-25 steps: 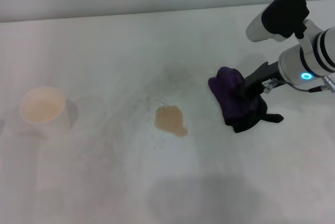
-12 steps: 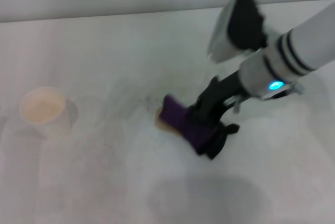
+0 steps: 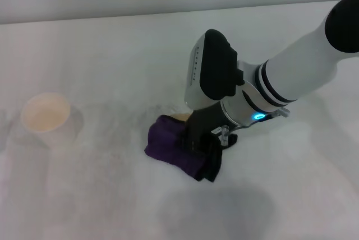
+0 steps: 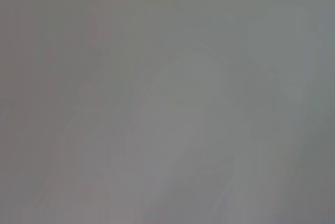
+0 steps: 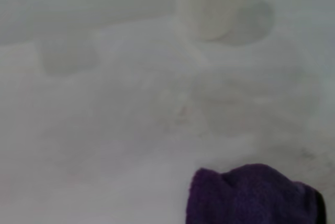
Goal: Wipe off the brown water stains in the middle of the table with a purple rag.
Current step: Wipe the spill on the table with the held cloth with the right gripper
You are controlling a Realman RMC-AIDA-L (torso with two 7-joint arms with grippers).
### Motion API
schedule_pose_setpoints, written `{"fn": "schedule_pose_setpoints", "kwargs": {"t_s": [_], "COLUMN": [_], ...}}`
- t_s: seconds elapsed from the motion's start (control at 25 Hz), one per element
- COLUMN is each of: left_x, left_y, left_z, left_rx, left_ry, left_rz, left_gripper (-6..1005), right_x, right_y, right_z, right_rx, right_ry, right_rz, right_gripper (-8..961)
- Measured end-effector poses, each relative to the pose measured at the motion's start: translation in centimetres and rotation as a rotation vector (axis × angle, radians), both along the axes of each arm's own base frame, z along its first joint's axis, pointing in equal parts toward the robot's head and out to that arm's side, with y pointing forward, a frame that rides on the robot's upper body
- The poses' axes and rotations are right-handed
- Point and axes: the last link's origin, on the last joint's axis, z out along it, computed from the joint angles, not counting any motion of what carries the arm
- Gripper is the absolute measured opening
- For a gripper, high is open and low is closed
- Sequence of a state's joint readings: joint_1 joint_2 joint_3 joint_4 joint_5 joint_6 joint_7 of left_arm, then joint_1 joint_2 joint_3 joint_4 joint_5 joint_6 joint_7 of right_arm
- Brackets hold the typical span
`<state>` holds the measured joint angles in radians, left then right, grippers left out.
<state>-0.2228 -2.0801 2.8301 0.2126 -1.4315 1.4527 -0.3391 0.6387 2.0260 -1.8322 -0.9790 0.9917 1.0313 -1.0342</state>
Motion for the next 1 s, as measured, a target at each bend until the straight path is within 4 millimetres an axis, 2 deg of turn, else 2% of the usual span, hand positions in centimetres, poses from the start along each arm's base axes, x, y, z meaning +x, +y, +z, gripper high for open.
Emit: {"fn": "schedule_pose_setpoints", "kwargs": {"t_s": [0.44, 0.72, 1.0], "left_x": [-0.1, -0.2, -0.2], "left_y": [-0.1, -0.1, -0.1], "left_z": [0.2, 0.2, 0.2], "left_rx": [0.001, 0.002, 0.003], "left_ry": [-0.040, -0.041, -0.041], "left_rz": [-0.002, -0.001, -0.001], "left_gripper": [889, 889, 889], "right_x": [0.4, 2.1, 2.2], "right_y": [2.5, 4.6, 4.8], "right_z": [0.2, 1.7, 2.1], "right_rx": [0.131, 0.275, 0.298], "right_ry": [0.003, -0.080, -0.057], "right_rz": [0.010, 0.000, -0.042], "right_gripper": [79, 79, 79]}}
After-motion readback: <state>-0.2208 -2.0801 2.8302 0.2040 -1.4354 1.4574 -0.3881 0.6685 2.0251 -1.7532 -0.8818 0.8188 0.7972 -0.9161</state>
